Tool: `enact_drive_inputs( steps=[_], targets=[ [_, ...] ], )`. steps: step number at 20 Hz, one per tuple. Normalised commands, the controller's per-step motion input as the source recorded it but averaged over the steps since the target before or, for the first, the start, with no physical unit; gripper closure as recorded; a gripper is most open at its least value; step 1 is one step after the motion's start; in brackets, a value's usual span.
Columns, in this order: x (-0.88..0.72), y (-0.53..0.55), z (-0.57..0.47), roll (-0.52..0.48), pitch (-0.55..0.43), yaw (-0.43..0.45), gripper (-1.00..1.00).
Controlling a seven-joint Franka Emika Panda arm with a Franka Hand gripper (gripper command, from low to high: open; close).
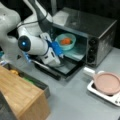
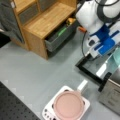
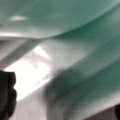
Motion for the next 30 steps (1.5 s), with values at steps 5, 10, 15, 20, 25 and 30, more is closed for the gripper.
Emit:
enact_drive_inputs(
  steps=[5, 10, 15, 20, 25, 30],
  targets=[
    [0.17, -0.15, 0.09, -0.106, 0.007, 0.15, -1.0],
    [0.18, -0.2, 0.19, -0.152, 0.038, 0.139, -1.0],
    [0.22, -0.22, 0.24, -0.202, 0.072, 0.107, -1.0],
    [0.19, -0.22, 0.29, -0.17, 0.131, 0.122, -1.0],
    [0.14, -0.12, 0.29, -0.147, 0.182, 0.066, -1.0],
    [0.14, -0.01, 0.21, -0.204, 0.224, -0.046, -1.0]
  ],
)
